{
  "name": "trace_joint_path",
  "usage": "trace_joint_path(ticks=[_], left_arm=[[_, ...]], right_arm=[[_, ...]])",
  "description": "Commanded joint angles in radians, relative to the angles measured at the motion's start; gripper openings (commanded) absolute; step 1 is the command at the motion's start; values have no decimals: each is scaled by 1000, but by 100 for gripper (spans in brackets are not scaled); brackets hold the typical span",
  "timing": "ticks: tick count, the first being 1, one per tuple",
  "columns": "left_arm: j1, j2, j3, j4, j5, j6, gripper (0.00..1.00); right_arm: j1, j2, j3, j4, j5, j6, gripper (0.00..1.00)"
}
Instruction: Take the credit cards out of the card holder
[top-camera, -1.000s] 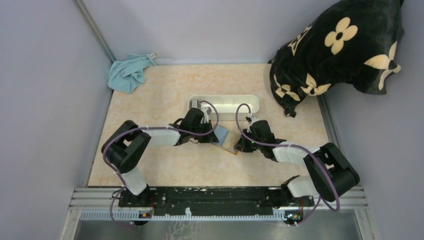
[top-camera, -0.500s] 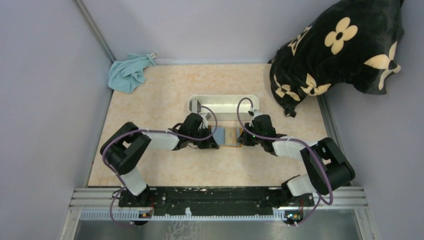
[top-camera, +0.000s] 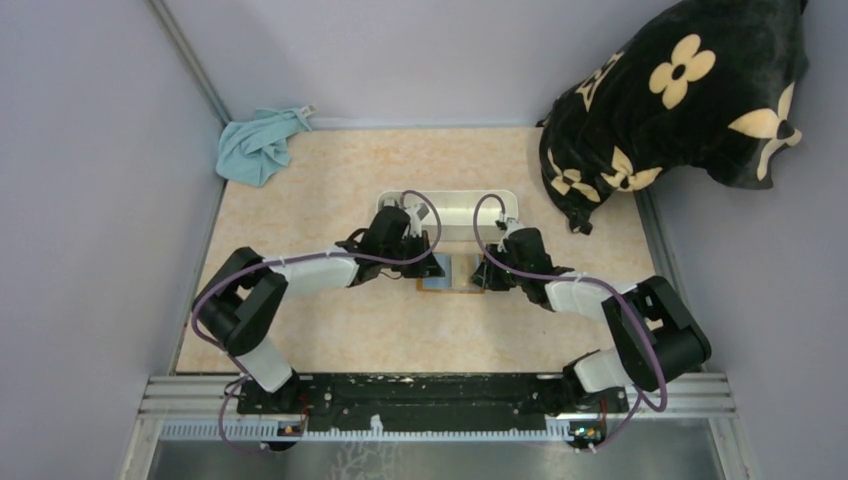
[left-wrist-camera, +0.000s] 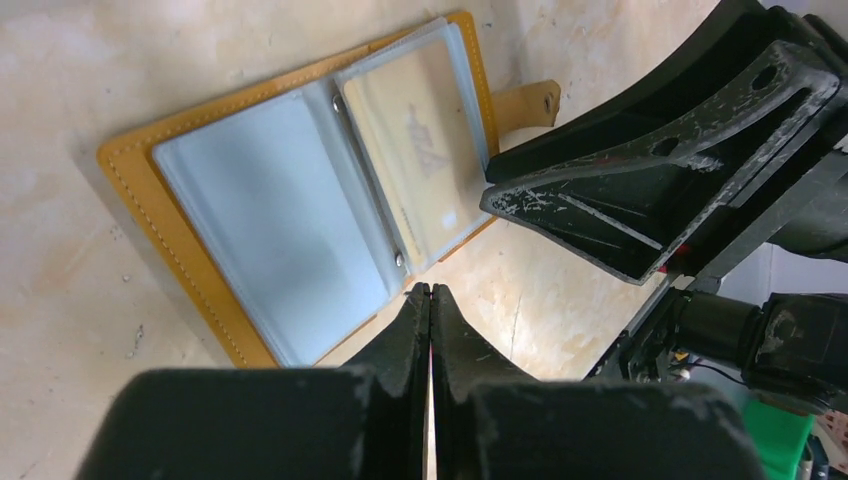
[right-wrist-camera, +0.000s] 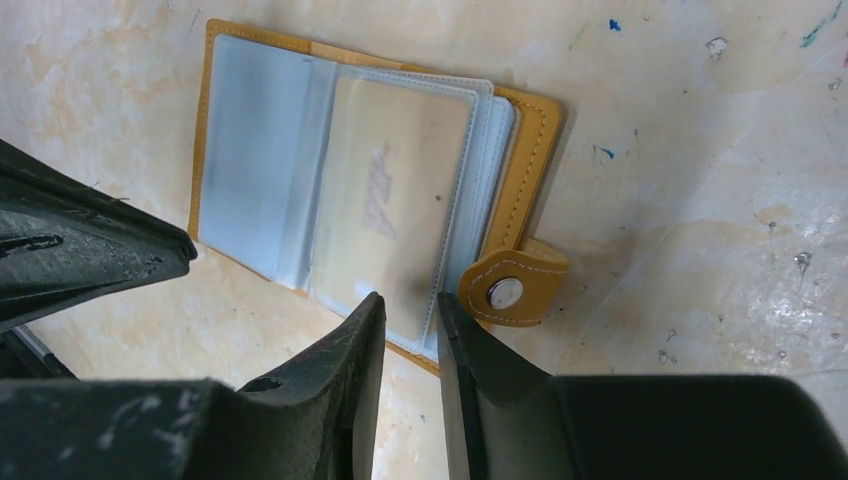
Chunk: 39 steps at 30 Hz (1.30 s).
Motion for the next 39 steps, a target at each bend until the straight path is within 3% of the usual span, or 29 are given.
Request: trace_joint_path(ticks=[1,4,7,12,29,39], left_arm=[[-1,41,36,13,-8,32,7],[-1,103,61,27,6,-2,23],[-2,137,59,66,9,-32,47],[-3,171,46,116,0,-56,61],[-14,265,32,308,129,-153,60],[-14,200,-14,446,204,-207,57]], right_arm=[[-12,-7,18,-37,24,-27,24],[-12,-13,16,-43,23,-25,21],[-12,-28,12,-52,25,-24,21],[-12,-36,2,-53,27,-27,21],[-12,6,-25,-7,8,-11,20],[-12,21,-36,5,5,-9,20]])
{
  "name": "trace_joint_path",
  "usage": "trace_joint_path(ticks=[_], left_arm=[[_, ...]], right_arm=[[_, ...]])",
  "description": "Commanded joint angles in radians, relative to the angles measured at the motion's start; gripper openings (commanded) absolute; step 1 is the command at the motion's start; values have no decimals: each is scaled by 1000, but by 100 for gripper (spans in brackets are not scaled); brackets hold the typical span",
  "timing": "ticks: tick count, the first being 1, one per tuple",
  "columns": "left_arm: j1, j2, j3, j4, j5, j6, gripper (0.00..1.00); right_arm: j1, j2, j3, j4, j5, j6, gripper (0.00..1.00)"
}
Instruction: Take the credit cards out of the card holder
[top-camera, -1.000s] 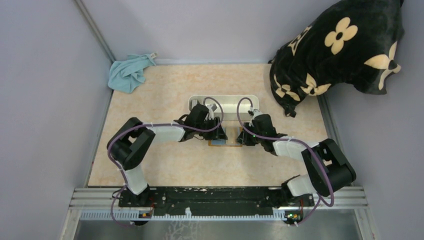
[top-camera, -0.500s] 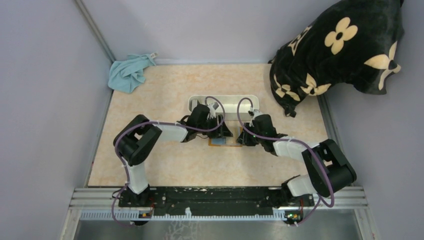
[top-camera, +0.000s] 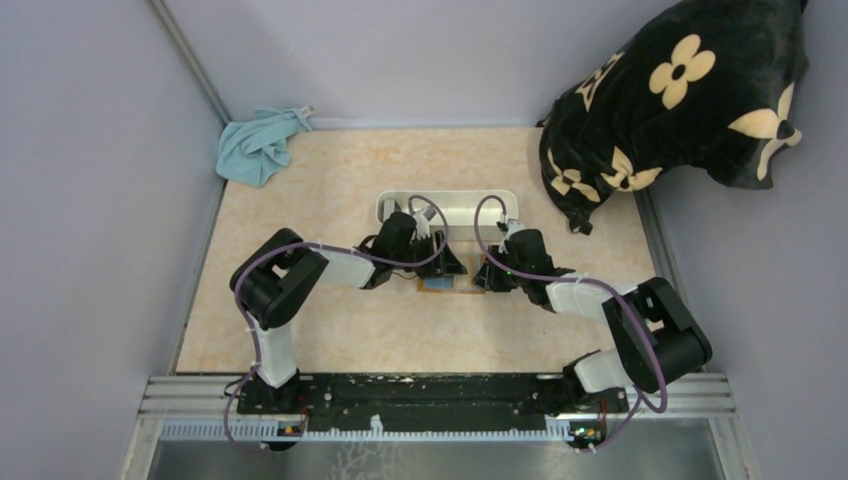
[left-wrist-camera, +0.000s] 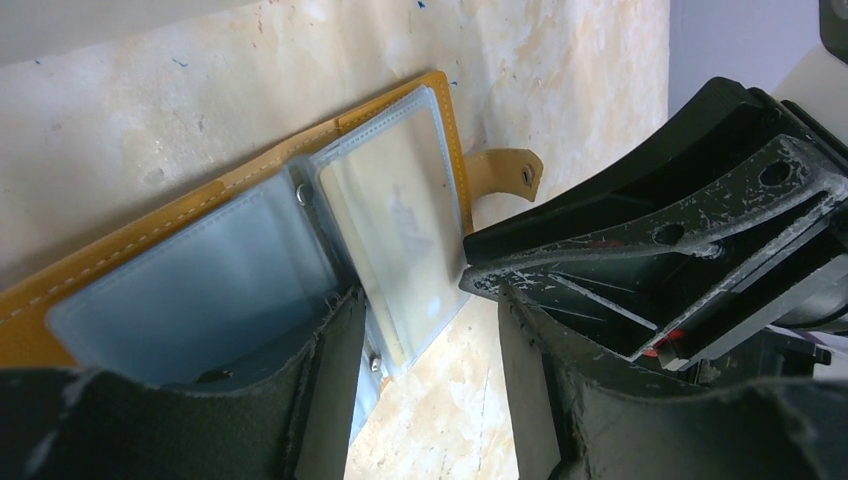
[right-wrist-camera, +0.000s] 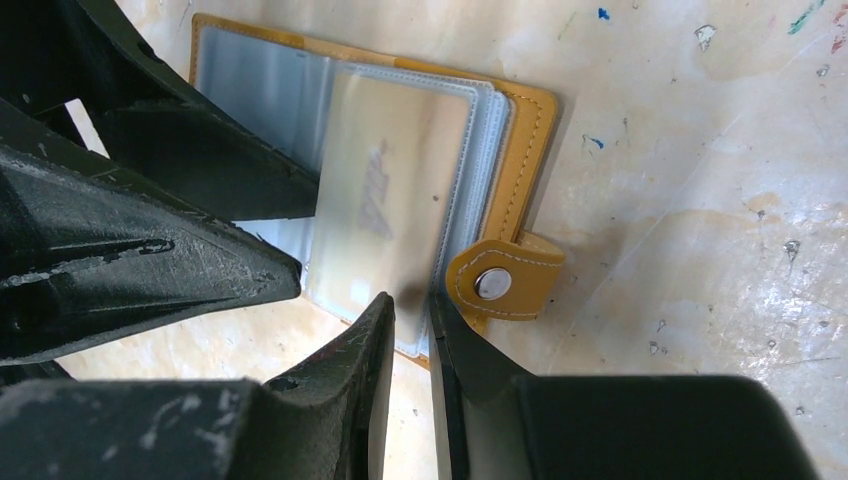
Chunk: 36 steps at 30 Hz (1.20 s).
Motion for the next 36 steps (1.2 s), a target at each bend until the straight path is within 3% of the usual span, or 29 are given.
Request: trace_joint_path(ticks=[1,13,20,31,36], left_arm=[[-16,-37,-19,88,99,-44,57],[-16,-37,-40,188,139,-91,54],[-20,45,-58,354,183,-164,51],[-59,98,-27,319,182,-135,51],[-72,97,-20,321,193,-129,40]], right_arm=[[-8,25,-27,6,4,-4,20],[-8,25,-46,21,-3,4,20],[-8,23,-57,31,-9,11,20],[-8,43,-40,35,-9,10,20],[-8,54,-34,38,-8,8,20]])
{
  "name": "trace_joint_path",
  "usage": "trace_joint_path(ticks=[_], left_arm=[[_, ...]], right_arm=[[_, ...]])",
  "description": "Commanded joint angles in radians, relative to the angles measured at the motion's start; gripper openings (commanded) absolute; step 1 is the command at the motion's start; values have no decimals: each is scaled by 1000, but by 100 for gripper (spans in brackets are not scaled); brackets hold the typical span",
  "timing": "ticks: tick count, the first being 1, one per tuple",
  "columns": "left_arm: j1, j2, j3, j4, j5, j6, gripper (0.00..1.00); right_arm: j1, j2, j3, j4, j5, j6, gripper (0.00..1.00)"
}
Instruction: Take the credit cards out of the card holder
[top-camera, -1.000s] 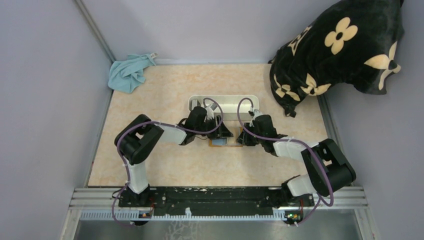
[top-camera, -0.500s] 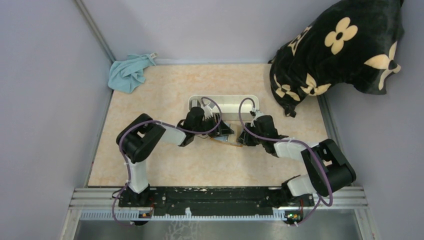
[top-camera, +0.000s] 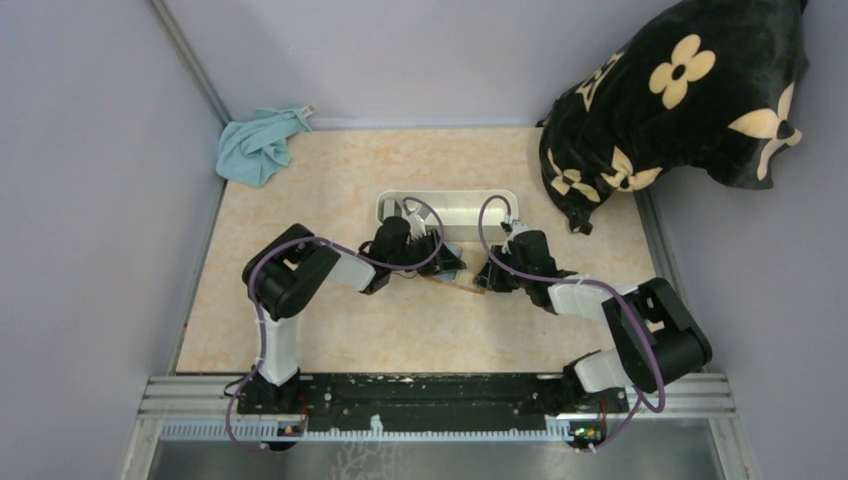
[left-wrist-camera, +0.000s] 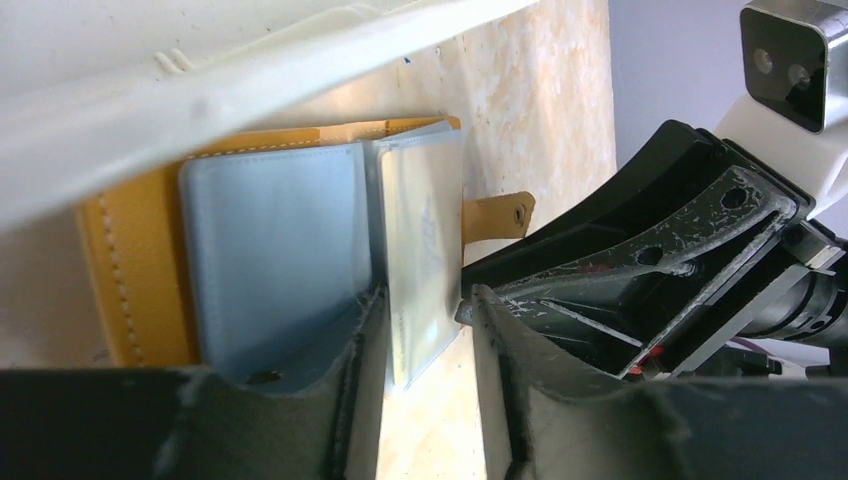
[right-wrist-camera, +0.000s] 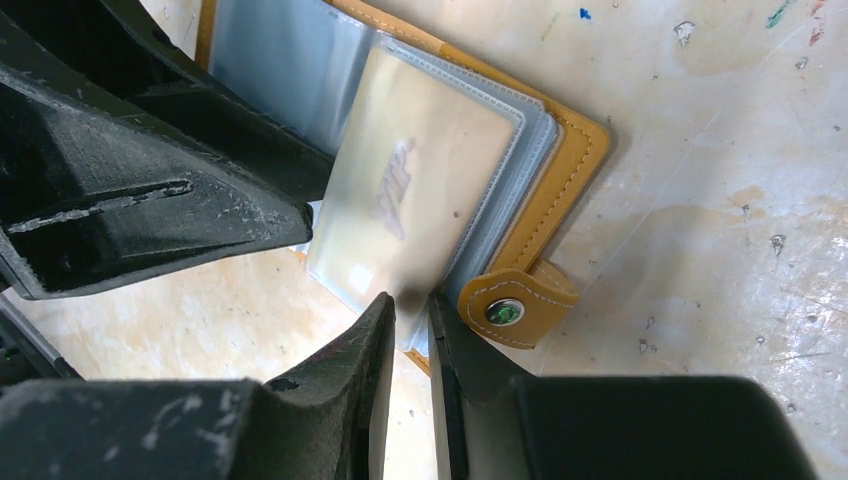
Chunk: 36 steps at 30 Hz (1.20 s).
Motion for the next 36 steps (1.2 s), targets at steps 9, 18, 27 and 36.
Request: trace_joint_path(ticks=[9,18,27,36], left_arm=[[-98,-31,14,-13,142,28,31],[-97,-124,-46,-116,69,122,45],[-76,-210,-20,-364,-75,279,52],[-24,-237,-18,-463,-112,330,56]], right_arm=[[5,27,-5,-34,34,-12,8],[6,21,21,-53,40,-18,0],[6,-18,41,-83,37,-25,20],[6,2,32,-66,21,-21,20]])
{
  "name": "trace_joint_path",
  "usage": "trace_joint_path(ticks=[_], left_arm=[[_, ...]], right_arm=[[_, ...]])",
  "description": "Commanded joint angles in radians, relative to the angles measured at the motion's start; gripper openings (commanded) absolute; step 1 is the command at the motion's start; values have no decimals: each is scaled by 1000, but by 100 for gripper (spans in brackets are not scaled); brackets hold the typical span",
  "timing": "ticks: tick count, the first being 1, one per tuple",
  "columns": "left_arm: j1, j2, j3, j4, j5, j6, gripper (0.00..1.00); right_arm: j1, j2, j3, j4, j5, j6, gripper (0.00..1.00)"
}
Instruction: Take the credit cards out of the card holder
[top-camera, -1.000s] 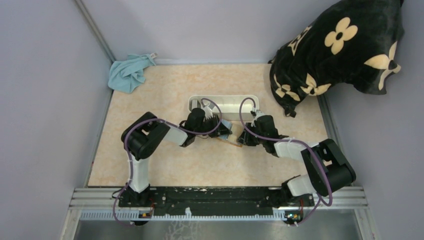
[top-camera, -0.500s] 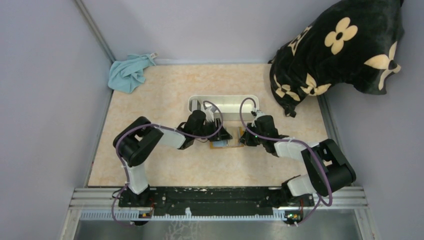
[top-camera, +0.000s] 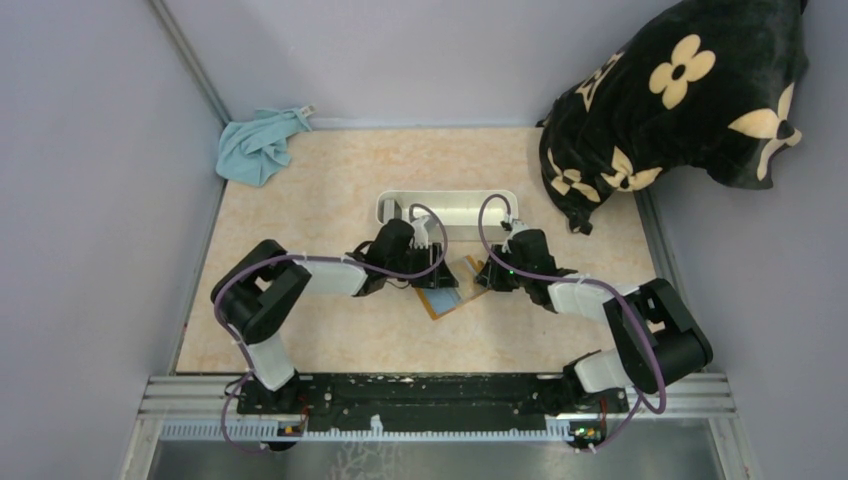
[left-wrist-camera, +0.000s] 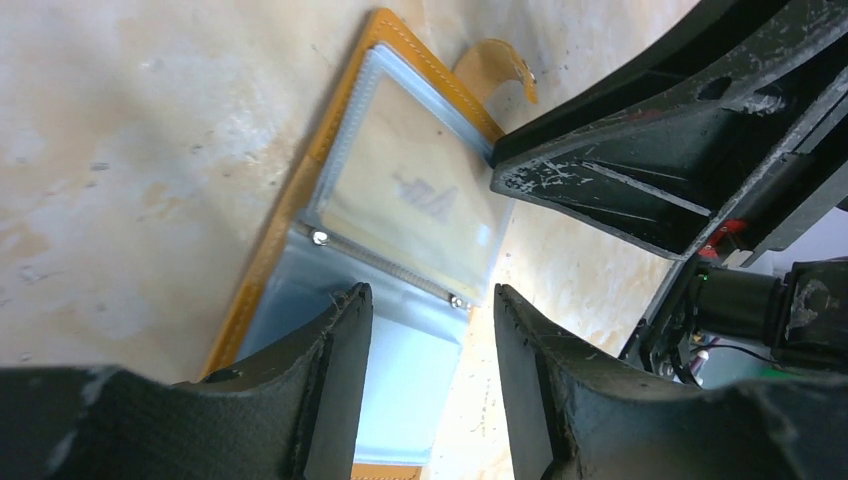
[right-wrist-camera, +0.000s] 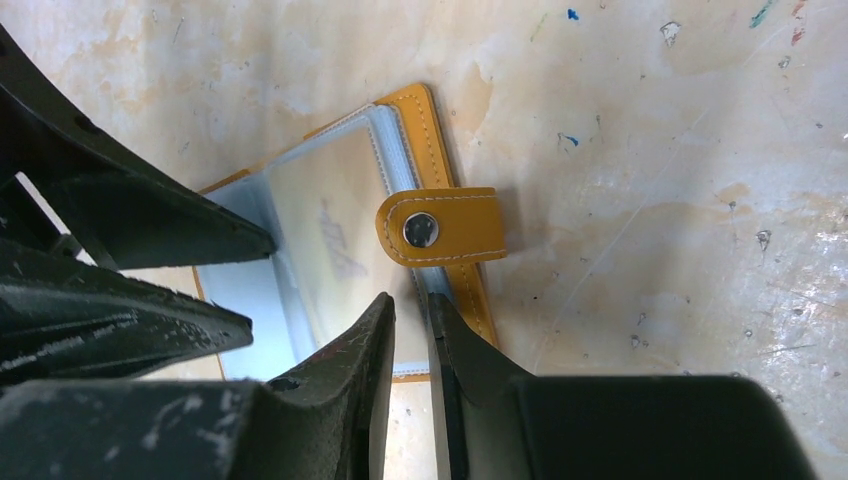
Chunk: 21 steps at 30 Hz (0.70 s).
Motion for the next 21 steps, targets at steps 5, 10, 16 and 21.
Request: trace_joint_path(ticks=[5,10,16,21], left_arm=[[57,-63,-14,-87,-15,44,54],[56,-87,-55,-108,-1,15,32],[54,-97,-171,-35,-5,-47,0],[49,-72,-180,-25,6,-60,0]], right_arm=[[5,12,5,-16,-3,-17,19],[5,16,5,-10,-17,-16,20],[5,26,-8,12,-28,-9,32],[5,32,-19,23,-38,-7,35]])
